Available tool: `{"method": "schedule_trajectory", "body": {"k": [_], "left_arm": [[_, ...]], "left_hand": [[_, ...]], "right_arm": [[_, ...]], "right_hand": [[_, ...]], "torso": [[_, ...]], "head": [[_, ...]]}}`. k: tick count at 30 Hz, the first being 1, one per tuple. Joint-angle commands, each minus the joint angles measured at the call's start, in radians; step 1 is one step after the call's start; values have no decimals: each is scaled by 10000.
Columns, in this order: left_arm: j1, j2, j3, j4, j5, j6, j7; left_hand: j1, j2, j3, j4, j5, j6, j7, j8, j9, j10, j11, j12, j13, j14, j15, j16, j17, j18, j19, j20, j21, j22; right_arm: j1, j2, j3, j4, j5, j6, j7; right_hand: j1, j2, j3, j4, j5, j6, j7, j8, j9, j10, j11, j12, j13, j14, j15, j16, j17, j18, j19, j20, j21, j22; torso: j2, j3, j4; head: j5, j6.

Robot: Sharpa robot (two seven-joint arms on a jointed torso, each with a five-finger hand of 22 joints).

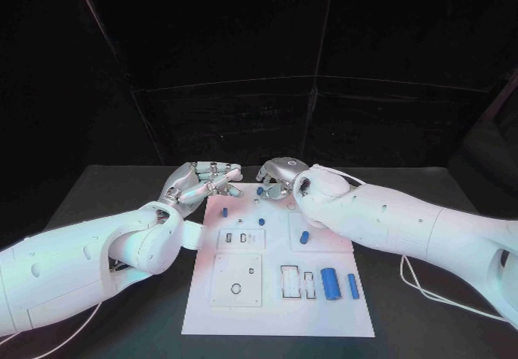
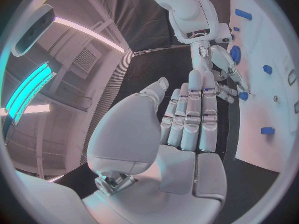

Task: Assemble the parts on the task board

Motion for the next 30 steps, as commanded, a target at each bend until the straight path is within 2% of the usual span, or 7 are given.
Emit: {"method": "schedule_trajectory", "body": {"k": [1,7,13,15,16,20,30], "left_arm": [[19,-43,10,21,-38,133,53],[23,-150,9,46,-38,147,55],[33,-200,8,40,-11,160,52],[35,-206,7,32,12,165,48],[36,-207,7,28,19,167,47],[37,-185,7,6,39,181,42],[38,-105,6,-82,50,215,28]], "left_hand": [[-2,-27,64,-21,-54,1,47,-51,-12,25,80,-54,-9,-26,59,-63,21,111,9,6,21,6],[-5,-28,64,-21,-55,-3,51,-56,-13,22,83,-60,-9,-29,60,-66,26,110,7,7,20,5],[-5,-29,66,-24,-55,-5,54,-60,-13,21,85,-65,-9,-32,62,-69,32,110,5,8,19,4],[-5,-29,66,-24,-55,-5,54,-60,-13,21,85,-65,-9,-32,62,-69,32,110,5,8,19,4],[-5,-29,66,-24,-55,-5,54,-60,-13,21,85,-65,-9,-32,62,-69,32,110,5,8,19,4],[-5,-29,66,-24,-55,-5,54,-60,-13,21,85,-65,-9,-32,62,-69,32,110,5,8,19,4],[1,-26,72,-30,-54,-3,52,-64,-12,24,85,-71,-8,-35,63,-74,42,111,2,9,18,4]], "right_arm": [[21,-501,11,571,230,-703,-40],[25,-1861,42,1909,1143,-1038,-219],[30,-3148,383,3005,2576,-578,-595],[32,-3487,437,3204,2840,-242,-806],[33,-3609,454,3248,2924,-93,-905],[35,-3985,500,3303,3153,399,-1260],[31,-3782,521,2952,2947,1011,-1707]], "right_hand": [[57,-91,-149,82,105,-71,78,-3,19,50,62,183,38,12,20,-1,19,39,37,29,-3,45],[103,-57,-337,316,246,417,93,137,97,669,15,657,155,163,-3,280,418,-21,286,37,242,412],[-66,-266,-652,690,902,1040,-332,399,168,3357,-586,2595,1248,590,-460,1476,2299,-360,1369,-343,1606,2502],[-259,-508,-1014,912,1172,875,-437,328,119,4228,-691,6099,4842,819,-530,2332,3790,-611,1973,-519,2429,3833],[-178,-393,-1174,1135,1301,753,-488,319,98,4116,-814,7894,6736,846,-540,2601,4197,-721,2125,-466,2709,4198],[-167,-509,-2048,1858,1255,421,-193,442,87,3770,-502,11427,10759,917,-347,3120,5224,-794,2302,-340,3247,5075],[483,-422,-2676,2255,1348,53,-64,667,80,4452,-313,13365,13110,983,-181,3327,5674,-895,2463,-162,3630,5694]], "torso": [[-13,5,-26],[-63,-10,-109],[-115,2,-191],[-127,1,-198],[-134,9,-214],[-105,4,-164],[-67,37,-129]], "head": [[19,25],[32,53],[30,68],[-12,82],[-11,91],[-77,97],[-60,109]]}}
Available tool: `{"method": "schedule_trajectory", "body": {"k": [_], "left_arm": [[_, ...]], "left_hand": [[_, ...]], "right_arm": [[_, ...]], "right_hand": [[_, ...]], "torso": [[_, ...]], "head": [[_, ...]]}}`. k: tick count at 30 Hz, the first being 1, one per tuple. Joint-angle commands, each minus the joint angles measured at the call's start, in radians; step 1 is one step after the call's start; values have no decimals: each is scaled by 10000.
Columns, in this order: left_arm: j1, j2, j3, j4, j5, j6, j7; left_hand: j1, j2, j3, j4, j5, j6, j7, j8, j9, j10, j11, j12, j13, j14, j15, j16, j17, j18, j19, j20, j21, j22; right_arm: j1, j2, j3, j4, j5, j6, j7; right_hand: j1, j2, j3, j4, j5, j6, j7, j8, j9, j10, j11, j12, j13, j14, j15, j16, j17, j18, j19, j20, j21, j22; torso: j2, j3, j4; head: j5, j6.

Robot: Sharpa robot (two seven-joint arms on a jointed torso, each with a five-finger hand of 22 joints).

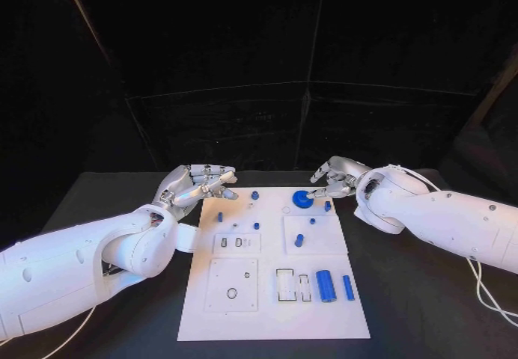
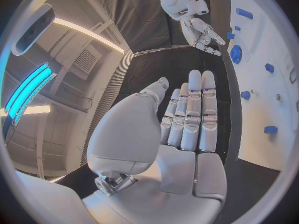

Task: Assemble the parts on the task board

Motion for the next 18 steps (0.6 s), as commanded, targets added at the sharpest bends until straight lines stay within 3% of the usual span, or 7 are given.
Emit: {"method": "schedule_trajectory", "body": {"k": [1,8,18], "left_arm": [[15,30,8,-18,24,151,42],[14,81,8,-53,25,178,40],[14,122,8,-83,25,190,39]], "left_hand": [[3,-26,47,-4,-54,-2,52,-65,-12,-11,48,-36,-8,-35,62,-26,10,114,6,5,18,4],[22,-21,61,-20,-52,2,48,-70,-11,-6,45,-44,-7,-39,60,-32,25,115,3,5,18,4],[36,-16,74,-33,-50,6,46,-74,-10,-2,44,-51,-6,-41,58,-37,37,117,2,4,18,4]], "right_arm": [[16,192,10,-168,27,707,-476],[10,565,6,-444,-241,1079,-593],[3,886,3,-779,-502,1167,-609]], "right_hand": [[249,8,-160,5,144,-143,23,113,-9,468,16,754,1037,849,117,96,1728,-122,116,86,166,283],[637,116,-209,-81,16,-238,23,225,-8,688,37,1159,1531,880,144,171,1902,-175,237,122,342,598],[924,255,-127,-210,-15,-241,8,325,0,684,28,1194,1585,886,141,188,1941,-186,250,126,388,672]], "torso": [[14,0,11],[21,-3,18],[14,-11,14]], "head": [[17,-15],[-4,-51],[-35,-86]]}}
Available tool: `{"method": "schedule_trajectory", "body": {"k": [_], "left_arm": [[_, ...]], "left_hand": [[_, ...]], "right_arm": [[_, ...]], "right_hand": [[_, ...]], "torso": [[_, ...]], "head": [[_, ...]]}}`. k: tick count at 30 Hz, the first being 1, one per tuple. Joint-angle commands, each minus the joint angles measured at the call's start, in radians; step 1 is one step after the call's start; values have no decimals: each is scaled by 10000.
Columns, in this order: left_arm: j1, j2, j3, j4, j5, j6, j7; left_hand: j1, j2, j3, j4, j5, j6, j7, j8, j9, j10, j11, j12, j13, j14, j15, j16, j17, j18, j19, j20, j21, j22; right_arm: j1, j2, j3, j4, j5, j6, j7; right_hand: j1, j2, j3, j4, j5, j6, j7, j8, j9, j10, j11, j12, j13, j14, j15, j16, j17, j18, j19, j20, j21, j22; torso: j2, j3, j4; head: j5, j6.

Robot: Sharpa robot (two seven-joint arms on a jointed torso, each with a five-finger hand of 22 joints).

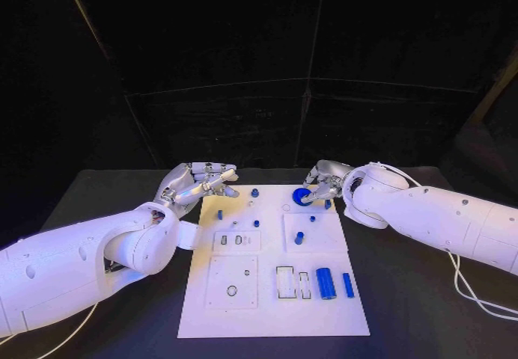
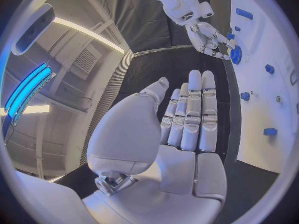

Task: Assemble the parts on the task board

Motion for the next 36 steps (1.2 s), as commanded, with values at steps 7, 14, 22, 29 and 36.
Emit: {"method": "schedule_trajectory", "body": {"k": [7,14,22,29,36], "left_arm": [[14,30,9,-19,17,135,44],[14,43,9,-28,17,141,41],[14,44,9,-34,17,146,32],[14,43,9,-24,17,202,7],[14,49,9,-18,17,232,-3]], "left_hand": [[36,-16,44,-3,-50,6,47,-38,-10,-2,44,-52,-6,-41,58,-37,10,117,2,4,17,4],[36,-16,44,-3,-50,6,47,-38,-10,-2,44,-52,-6,-41,58,-37,10,117,2,4,17,4],[36,-16,44,-3,-50,6,47,-38,-10,-2,44,-52,-6,-41,58,-37,10,117,2,4,17,4],[50,-11,60,-18,-49,11,47,-45,-9,3,44,-63,-5,-45,58,-44,29,119,0,3,18,4],[50,-11,60,-18,-49,11,47,-45,-9,3,44,-63,-5,-45,58,-44,29,119,0,3,18,4]], "right_arm": [[13,177,6,-200,-261,212,-121],[12,253,6,-301,-275,312,-113],[10,308,4,-389,-438,550,-164],[7,325,4,-414,-547,647,-222],[-1,382,3,-417,-585,673,-253]], "right_hand": [[168,89,51,-63,37,-48,1,103,7,328,4,83,1535,902,49,34,1936,-191,79,23,68,48],[183,130,67,-68,36,-26,-2,127,11,350,1,109,1569,904,47,37,1943,-195,86,22,79,68],[318,291,157,-167,-76,102,-22,246,27,354,-18,120,1590,904,32,41,1951,-201,92,10,105,110],[506,426,340,-346,-444,138,-16,312,13,360,-18,130,1617,903,31,42,1952,-206,91,7,126,140],[565,553,499,-443,-452,369,-15,453,39,370,-16,139,1638,902,32,42,1950,-211,95,10,142,169]], "torso": [[1,0,-2],[6,2,-8],[3,3,-5],[9,6,-19],[8,5,-9]], "head": [[-9,-23],[7,-39],[14,-73],[4,-113],[5,-139]]}}
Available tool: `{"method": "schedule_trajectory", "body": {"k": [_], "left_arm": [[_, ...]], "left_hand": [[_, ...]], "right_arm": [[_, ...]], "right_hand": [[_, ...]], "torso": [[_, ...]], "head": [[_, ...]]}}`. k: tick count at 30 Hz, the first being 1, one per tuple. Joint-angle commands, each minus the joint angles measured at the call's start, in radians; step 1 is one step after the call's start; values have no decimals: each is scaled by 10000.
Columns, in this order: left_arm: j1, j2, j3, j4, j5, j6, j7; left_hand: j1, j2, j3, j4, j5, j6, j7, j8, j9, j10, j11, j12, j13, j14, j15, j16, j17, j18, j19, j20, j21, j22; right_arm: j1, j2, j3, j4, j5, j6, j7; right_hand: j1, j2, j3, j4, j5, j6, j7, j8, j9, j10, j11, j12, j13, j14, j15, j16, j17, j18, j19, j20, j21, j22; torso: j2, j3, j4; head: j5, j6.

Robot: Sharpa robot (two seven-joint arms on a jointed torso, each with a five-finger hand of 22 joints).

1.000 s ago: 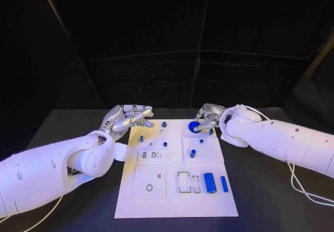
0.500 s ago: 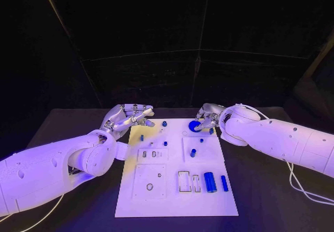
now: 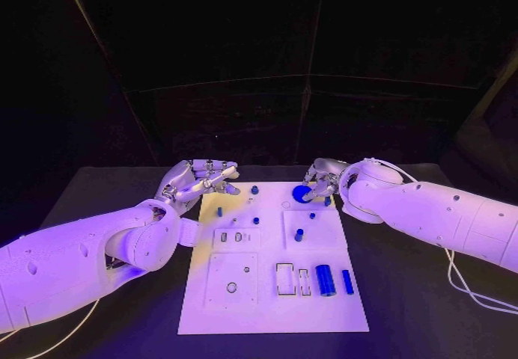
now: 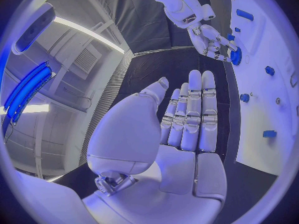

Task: Assemble the parts on the task board

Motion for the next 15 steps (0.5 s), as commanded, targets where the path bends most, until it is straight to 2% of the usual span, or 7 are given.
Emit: {"method": "schedule_trajectory", "body": {"k": [1,9,15], "left_arm": [[15,7,9,18,10,162,27],[15,0,9,25,10,150,50],[15,-12,9,25,10,141,49]], "left_hand": [[51,-11,60,-18,-49,11,47,-45,-9,3,44,-65,-5,-45,57,-44,9,118,1,2,18,4],[51,-11,60,-18,-49,11,47,-45,-9,3,44,-65,-5,-45,57,-44,9,118,1,2,18,4],[65,-3,77,-32,-48,16,45,-51,-8,8,43,-75,-4,-49,56,-51,26,118,-1,2,19,5]], "right_arm": [[-15,50,-16,1,-141,225,-104],[-52,132,-20,58,-555,-123,-258],[-85,87,-21,230,-1016,-916,-195]], "right_hand": [[45,68,80,-9,-46,193,-16,124,45,372,-20,61,1643,902,30,41,1952,-56,62,-27,47,19],[-128,106,154,8,-49,617,-117,315,72,442,-101,126,1728,901,-28,39,1948,-63,81,-65,75,69],[72,380,552,-167,-97,1119,-310,481,93,635,-272,322,1967,907,-183,48,1975,-110,201,-191,187,315]], "torso": [[-5,2,3],[-4,1,-3],[1,4,4]], "head": [[-1,-25],[-14,-45],[-20,-59]]}}
